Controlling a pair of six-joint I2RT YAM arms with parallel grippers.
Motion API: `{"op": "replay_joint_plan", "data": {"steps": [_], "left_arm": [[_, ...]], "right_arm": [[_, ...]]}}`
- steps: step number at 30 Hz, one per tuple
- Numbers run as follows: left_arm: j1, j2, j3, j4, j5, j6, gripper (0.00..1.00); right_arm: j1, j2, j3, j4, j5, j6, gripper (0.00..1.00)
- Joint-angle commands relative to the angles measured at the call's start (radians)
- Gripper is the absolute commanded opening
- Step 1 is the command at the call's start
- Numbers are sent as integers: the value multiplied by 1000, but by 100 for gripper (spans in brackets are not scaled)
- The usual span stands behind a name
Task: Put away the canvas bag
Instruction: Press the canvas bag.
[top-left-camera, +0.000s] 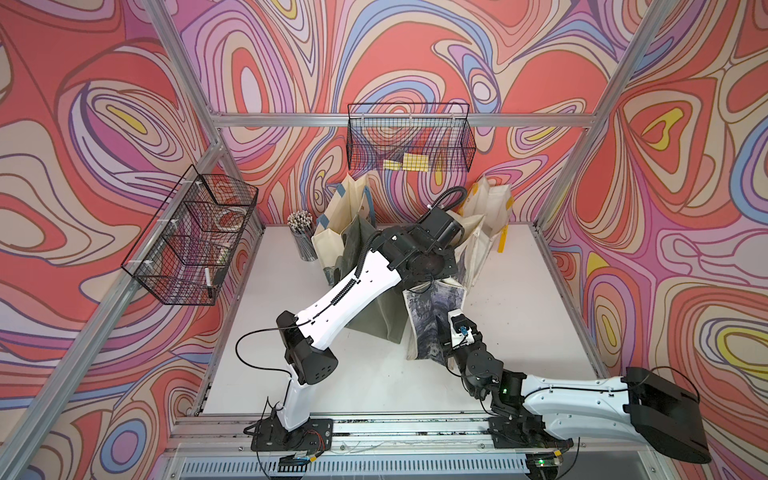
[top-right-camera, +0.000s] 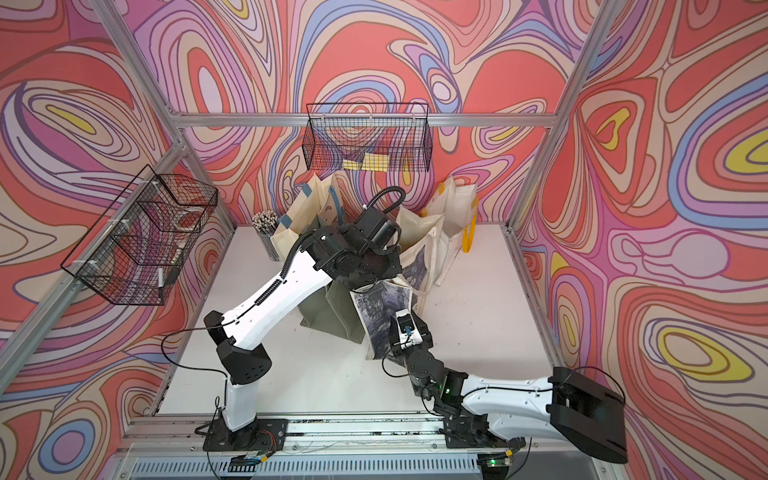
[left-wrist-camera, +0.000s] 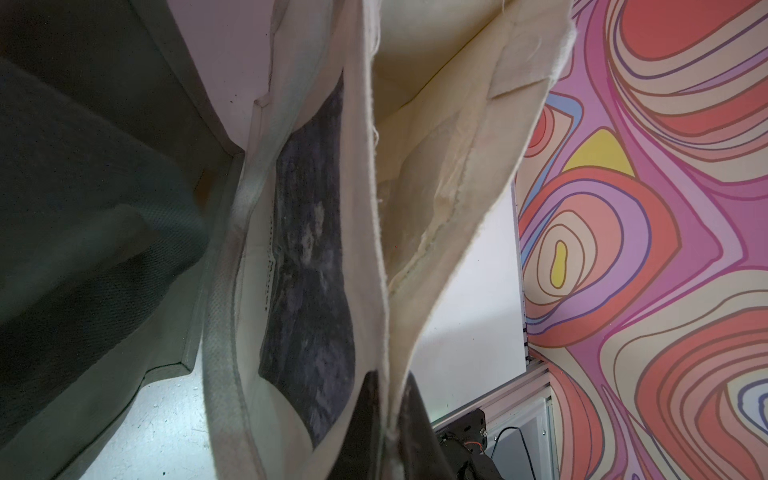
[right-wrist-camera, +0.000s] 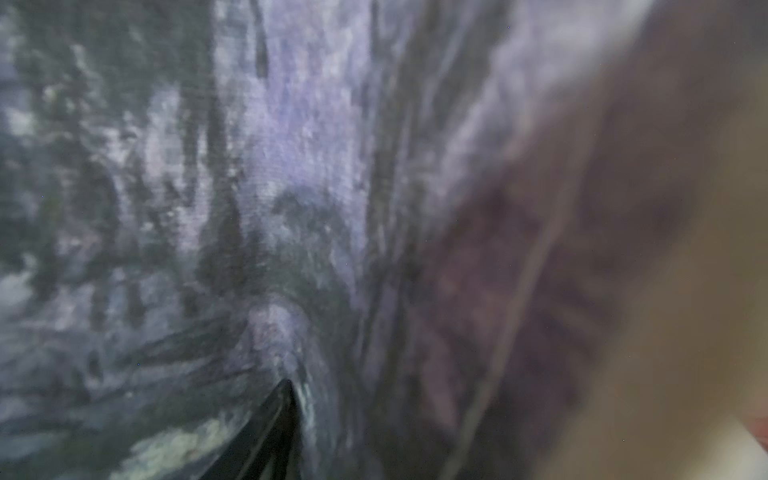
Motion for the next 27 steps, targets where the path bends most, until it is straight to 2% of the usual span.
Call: {"op": "replay_joint_plan", "data": {"steps": [1, 3, 6, 8, 11, 14, 16, 20, 24, 27], "left_arm": [[6, -27, -5, 94, -4, -38, 0], [5, -25, -6, 100, -7, -43, 0], [6, -26, -6, 99, -24, -47, 0], [5, -29, -7, 97, -39, -49, 0], [5, -34, -7, 100, -62, -54, 0], [4, -36, -9, 109, -75, -62, 0], [4, -33, -9, 117, -78, -72, 0], [0, -31, -8, 126, -85, -93, 0], [-2, -36, -8, 127, -108, -111, 0], [-5, -39, -8, 131, -123, -120, 0]], "right_arm": [[0, 69, 21, 102, 52, -62, 54], [11, 99, 18, 169, 52, -107, 56], [41, 62, -12, 255, 50, -149, 68], [51, -32, -2, 126, -3, -116, 72], [50, -199, 50, -174, -117, 0, 75], [51, -267, 115, -370, -129, 56, 75], [51, -254, 141, -412, -138, 48, 78], [51, -145, 161, -314, -105, 28, 80], [52, -20, 244, -309, 18, 88, 81], [67, 0, 227, -167, 66, 37, 82]]}}
